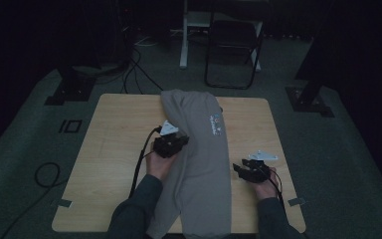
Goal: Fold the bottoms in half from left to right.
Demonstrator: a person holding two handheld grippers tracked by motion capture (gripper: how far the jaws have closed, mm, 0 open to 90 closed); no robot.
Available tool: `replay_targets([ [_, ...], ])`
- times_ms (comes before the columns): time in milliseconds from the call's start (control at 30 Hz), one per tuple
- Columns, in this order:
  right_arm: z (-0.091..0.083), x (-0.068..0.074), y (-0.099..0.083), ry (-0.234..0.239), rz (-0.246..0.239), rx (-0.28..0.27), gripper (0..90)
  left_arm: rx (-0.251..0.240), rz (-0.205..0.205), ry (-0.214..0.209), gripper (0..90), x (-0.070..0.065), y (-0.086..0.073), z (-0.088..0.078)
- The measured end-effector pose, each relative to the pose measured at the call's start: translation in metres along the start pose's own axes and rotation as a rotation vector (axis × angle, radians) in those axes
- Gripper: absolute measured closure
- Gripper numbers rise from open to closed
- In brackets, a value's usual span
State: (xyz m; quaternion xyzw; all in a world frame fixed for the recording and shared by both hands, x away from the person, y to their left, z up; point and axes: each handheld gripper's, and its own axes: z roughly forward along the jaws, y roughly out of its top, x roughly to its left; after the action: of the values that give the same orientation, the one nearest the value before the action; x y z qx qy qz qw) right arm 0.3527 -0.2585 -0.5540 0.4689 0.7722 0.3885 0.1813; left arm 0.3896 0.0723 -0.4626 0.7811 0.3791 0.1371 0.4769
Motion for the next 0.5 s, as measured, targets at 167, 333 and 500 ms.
replay_targets([
  [167, 0.001, -0.006, -0.002, -0.025, 0.029, 0.009, 50.4, -0.007, -0.007, -0.089, 88.2, -0.029, 0.027, 0.033],
  [333, 0.0, -0.008, -0.003, -0.044, 0.043, 0.004, 50.4, 0.056, 0.0, -0.144, 88.1, -0.054, 0.022, 0.069],
  [500, 0.0, -0.008, -0.003, -0.052, 0.035, 0.008, 50.2, 0.131, -0.009, -0.172, 76.8, -0.052, 0.0, 0.089],
])
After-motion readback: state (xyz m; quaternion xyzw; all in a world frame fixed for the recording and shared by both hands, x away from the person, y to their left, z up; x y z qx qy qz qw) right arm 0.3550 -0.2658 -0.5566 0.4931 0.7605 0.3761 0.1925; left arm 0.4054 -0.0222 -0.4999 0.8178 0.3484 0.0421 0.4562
